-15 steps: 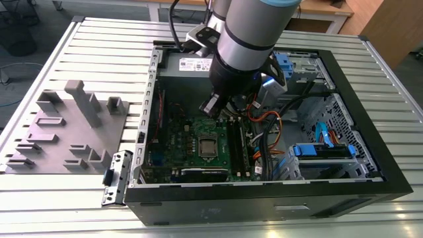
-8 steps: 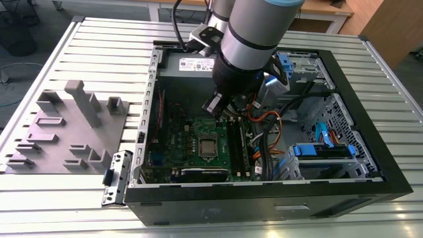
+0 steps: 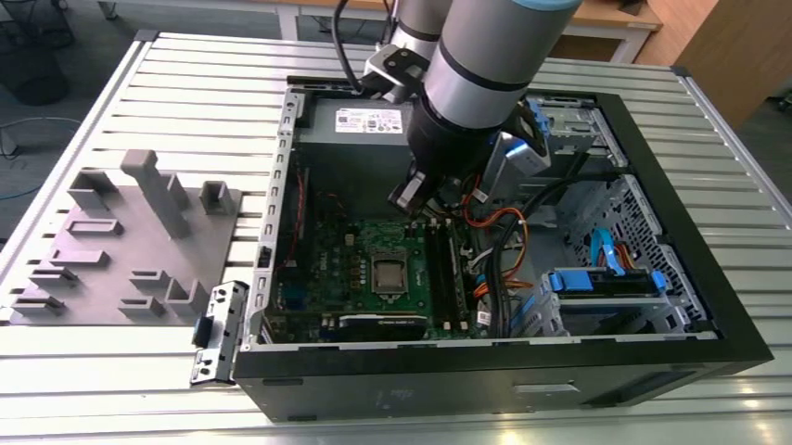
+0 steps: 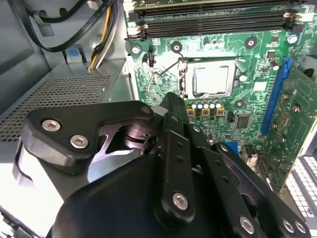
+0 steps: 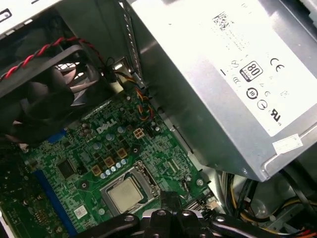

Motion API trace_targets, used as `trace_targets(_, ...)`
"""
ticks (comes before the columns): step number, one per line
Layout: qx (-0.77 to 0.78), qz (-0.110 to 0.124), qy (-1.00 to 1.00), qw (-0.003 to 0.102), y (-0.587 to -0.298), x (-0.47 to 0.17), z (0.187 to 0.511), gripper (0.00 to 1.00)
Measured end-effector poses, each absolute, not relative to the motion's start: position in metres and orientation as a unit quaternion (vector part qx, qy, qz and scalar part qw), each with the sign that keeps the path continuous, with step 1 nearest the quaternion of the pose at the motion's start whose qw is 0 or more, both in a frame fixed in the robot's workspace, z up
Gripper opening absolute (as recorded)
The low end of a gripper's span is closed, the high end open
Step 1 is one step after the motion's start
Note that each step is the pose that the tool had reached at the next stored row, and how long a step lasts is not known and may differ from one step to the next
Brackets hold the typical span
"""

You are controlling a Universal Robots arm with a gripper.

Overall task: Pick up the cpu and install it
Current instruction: 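Install the first cpu locking lever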

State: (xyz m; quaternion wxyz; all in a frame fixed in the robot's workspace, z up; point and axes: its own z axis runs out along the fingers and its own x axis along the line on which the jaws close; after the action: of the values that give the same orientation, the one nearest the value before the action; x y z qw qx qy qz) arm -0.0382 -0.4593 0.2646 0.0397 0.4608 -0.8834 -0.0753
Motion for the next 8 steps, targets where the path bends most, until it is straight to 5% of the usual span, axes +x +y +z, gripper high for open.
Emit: trace_targets(8, 0.462, -0.075, -0.883, 0.040, -0.4497, -0.0360, 0.2612, 0.11)
